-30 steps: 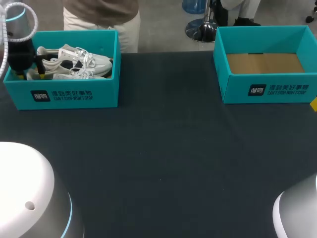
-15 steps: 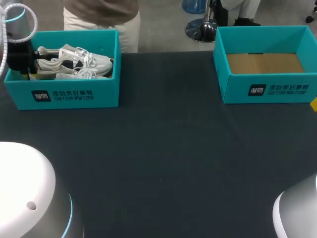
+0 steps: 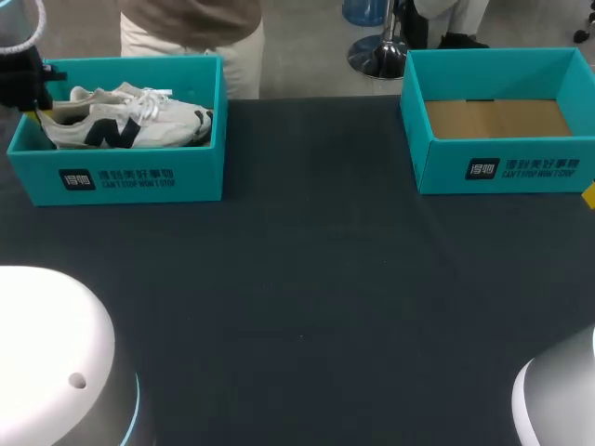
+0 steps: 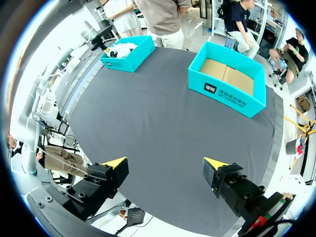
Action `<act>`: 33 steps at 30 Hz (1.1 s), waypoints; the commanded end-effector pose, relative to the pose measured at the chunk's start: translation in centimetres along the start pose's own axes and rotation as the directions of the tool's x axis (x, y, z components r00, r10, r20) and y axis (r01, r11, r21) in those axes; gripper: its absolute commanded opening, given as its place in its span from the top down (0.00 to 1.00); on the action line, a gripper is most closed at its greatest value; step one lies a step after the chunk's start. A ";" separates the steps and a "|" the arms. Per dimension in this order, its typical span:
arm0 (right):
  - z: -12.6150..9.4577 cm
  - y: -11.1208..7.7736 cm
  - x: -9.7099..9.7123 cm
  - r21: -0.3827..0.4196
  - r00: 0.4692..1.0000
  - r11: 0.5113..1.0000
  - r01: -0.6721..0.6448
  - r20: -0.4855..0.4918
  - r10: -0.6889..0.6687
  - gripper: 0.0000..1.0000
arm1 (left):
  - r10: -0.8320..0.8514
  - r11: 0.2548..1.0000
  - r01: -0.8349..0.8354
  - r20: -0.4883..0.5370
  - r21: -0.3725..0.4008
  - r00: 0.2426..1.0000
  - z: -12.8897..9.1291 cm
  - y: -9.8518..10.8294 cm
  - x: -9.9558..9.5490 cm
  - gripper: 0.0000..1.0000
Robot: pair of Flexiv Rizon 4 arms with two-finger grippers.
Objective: Take the shoe out of the shoebox, open the shoe tongue, remove and reinsert the insole, then place the shoe into the shoebox
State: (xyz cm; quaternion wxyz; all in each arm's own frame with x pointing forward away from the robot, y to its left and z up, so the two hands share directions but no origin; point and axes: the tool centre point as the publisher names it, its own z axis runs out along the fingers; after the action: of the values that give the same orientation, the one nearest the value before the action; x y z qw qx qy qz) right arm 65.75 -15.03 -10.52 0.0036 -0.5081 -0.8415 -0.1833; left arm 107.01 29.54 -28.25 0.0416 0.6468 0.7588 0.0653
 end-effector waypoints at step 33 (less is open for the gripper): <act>0.0 0.3 -0.1 0.006 1.000 1.000 0.000 -0.002 0.000 0.00 | -0.073 0.997 0.073 -0.026 -0.033 0.997 -14.7 0.0 -0.2 1.00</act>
State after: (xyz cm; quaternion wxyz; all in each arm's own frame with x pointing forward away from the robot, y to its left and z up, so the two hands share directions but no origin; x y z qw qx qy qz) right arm 65.75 -15.03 -10.52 0.0036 -0.5081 -0.8415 -0.1833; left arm 105.34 28.81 -14.53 0.0437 0.6156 0.7824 0.0836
